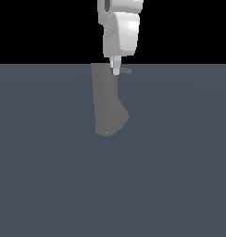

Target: Turn on the faucet by rotating a designated handle.

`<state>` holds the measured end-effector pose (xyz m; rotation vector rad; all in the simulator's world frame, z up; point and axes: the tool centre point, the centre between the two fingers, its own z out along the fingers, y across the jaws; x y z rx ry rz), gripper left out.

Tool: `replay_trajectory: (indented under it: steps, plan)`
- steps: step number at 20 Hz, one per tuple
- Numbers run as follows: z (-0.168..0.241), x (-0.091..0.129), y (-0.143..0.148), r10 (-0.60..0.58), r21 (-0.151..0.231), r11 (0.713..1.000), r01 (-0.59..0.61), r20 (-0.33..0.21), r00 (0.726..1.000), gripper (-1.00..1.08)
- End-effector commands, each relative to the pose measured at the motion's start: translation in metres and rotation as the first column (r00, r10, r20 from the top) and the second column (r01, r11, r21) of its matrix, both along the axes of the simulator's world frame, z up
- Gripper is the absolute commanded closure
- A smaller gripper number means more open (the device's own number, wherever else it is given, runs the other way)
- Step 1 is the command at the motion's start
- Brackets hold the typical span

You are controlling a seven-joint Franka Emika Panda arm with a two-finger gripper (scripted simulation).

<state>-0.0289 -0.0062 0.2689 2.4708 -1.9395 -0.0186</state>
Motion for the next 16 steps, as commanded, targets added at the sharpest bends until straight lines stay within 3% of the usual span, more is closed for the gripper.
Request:
replay_trajectory:
  steps: [1, 16]
  plan:
    - [0.000, 0.009, -0.019, -0.026, -0.003, 1.000, 0.026, 0.007, 1.000, 1.08]
    - [0.000, 0.044, -0.053, -0.048, -0.005, 0.999, 0.048, 0.008, 0.999, 1.08]
